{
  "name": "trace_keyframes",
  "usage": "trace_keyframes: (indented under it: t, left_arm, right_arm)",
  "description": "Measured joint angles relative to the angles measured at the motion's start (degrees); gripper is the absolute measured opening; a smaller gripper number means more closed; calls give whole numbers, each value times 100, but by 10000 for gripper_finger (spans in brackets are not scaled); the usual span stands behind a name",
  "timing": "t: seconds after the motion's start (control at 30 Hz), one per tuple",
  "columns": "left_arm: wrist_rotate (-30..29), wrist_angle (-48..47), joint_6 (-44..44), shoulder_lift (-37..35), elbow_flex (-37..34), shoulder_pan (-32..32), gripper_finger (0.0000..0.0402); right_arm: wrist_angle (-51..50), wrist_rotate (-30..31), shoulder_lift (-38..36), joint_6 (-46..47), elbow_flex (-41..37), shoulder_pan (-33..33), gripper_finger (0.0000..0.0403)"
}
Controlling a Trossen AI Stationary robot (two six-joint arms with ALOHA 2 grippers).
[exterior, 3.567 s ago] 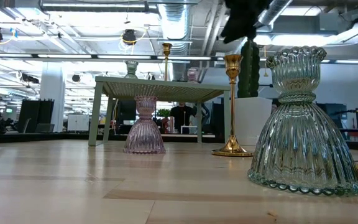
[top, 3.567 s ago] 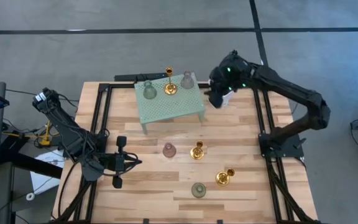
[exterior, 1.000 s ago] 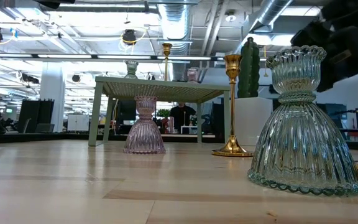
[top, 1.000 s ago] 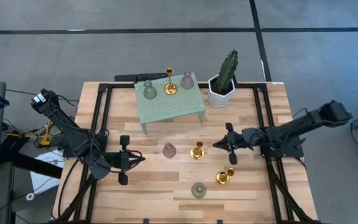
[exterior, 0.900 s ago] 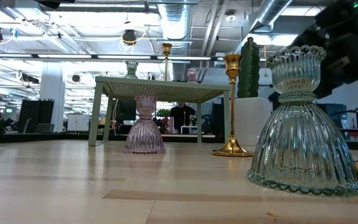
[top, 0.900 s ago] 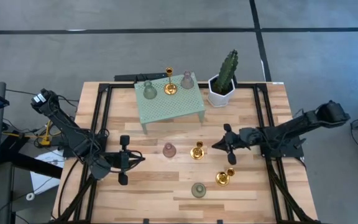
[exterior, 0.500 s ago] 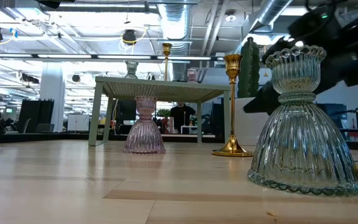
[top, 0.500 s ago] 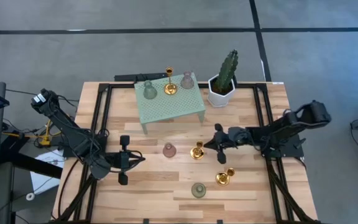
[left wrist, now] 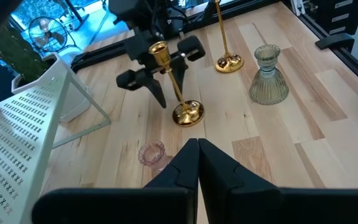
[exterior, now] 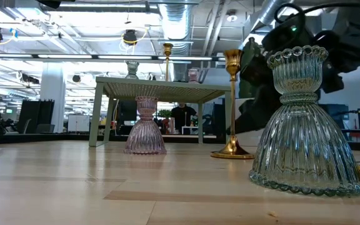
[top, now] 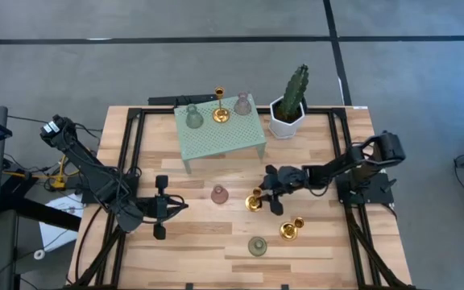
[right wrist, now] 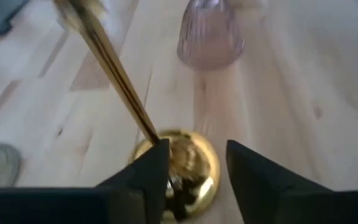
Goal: Pick & Place candle stick holders
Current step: Put the top golden candle holder on the shelf
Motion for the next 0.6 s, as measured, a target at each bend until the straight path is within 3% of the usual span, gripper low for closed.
trace_keyframes:
  t: [0.27,0.6]
  left_arm:
    - [0,5,0,0,0,0,8]
    - [2,12,0,1,-2,0,8]
  right_arm:
    - [-264,-330,26,0,36,0,195]
    - [-164,-703,-36,0,316,0,162]
